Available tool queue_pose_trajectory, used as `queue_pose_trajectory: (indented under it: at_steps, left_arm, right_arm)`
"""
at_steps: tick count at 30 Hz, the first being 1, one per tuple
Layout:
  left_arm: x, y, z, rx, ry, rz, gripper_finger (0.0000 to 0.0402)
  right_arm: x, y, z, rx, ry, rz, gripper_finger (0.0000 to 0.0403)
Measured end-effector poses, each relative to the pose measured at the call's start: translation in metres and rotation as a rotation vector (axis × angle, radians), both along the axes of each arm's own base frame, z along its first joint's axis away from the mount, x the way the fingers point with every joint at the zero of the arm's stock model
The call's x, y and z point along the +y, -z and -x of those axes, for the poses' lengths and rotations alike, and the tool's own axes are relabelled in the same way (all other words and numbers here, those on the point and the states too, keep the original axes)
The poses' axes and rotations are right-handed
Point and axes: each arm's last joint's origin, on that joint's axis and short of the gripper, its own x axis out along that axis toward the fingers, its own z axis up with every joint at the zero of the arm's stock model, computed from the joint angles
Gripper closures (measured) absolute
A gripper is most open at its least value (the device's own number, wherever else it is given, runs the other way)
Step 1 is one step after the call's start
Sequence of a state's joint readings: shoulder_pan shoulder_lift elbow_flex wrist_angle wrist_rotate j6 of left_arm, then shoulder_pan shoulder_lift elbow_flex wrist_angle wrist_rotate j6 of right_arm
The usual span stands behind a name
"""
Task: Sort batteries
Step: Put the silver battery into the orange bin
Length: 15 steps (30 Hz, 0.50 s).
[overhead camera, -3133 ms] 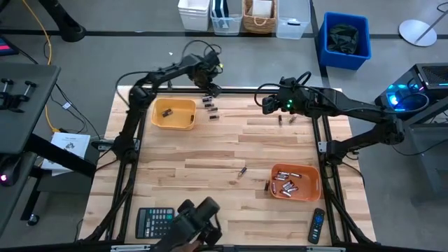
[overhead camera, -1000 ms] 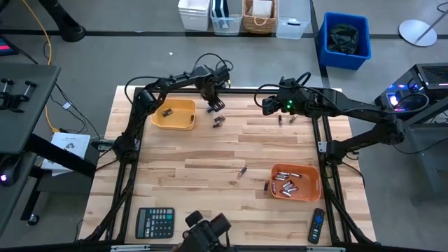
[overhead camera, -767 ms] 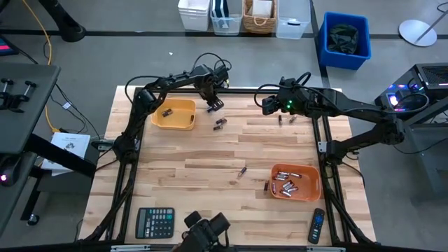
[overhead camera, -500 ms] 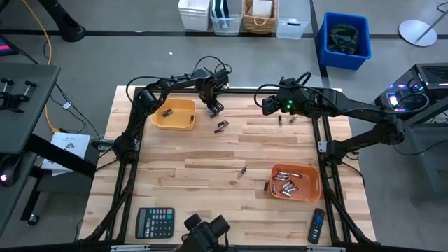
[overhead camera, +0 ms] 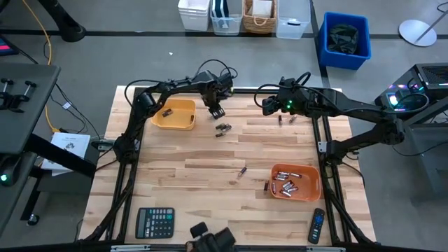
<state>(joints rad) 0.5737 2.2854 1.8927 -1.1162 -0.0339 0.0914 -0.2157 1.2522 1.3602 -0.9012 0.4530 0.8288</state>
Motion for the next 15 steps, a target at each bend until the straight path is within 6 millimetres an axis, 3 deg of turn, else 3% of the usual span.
queue_pose_trajectory:
  at_steps: [11,15]
  left_arm:
    - [-0.039,-0.002,-0.017,0.038,0.122,0.022,0.0254]
    - [-0.046,0.010,-0.013,0.076,0.142,0.043,0.0232]
  right_arm:
    - [0.001,0.002,0.002,0.025,0.000,-0.010,0.0190]
    - [0.001,0.002,0.002,0.028,-0.001,-0.012,0.0190]
